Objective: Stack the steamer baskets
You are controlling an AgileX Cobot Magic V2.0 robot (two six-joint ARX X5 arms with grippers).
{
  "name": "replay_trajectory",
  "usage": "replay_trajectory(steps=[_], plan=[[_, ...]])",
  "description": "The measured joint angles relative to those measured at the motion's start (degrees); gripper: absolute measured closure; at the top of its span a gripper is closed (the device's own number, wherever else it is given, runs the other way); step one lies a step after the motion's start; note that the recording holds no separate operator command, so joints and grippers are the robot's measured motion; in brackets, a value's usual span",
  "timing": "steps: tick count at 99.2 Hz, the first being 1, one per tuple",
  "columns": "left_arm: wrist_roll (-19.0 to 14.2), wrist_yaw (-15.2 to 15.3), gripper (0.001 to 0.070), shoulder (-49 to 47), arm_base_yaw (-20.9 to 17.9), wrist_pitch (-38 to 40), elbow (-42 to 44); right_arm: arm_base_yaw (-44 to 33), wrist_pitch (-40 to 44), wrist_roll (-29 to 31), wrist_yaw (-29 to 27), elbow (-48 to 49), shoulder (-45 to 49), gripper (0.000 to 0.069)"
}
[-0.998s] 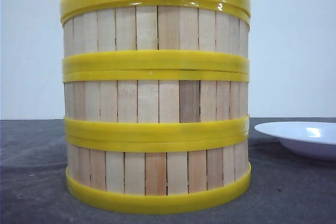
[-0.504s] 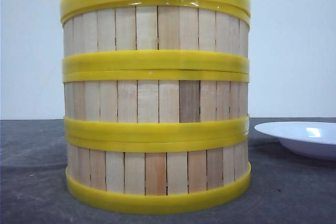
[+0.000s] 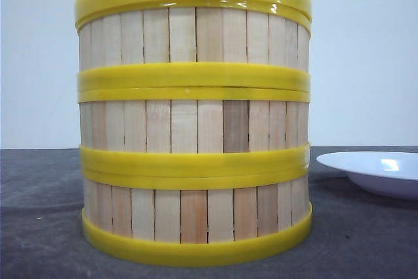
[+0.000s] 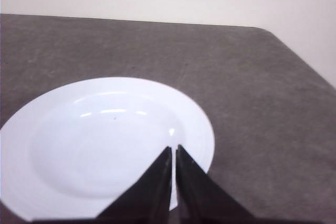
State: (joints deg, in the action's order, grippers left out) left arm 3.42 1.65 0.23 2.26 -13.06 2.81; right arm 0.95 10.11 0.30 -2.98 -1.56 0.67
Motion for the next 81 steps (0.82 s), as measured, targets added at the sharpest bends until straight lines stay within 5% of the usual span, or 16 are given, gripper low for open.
replay_trajectory(steps=[81], plan=[[0.0,0.0,0.0682,0.0,0.0,0.0,0.0,0.0,-0.5,0.2,0.2,0.6,-0.4,0.0685]])
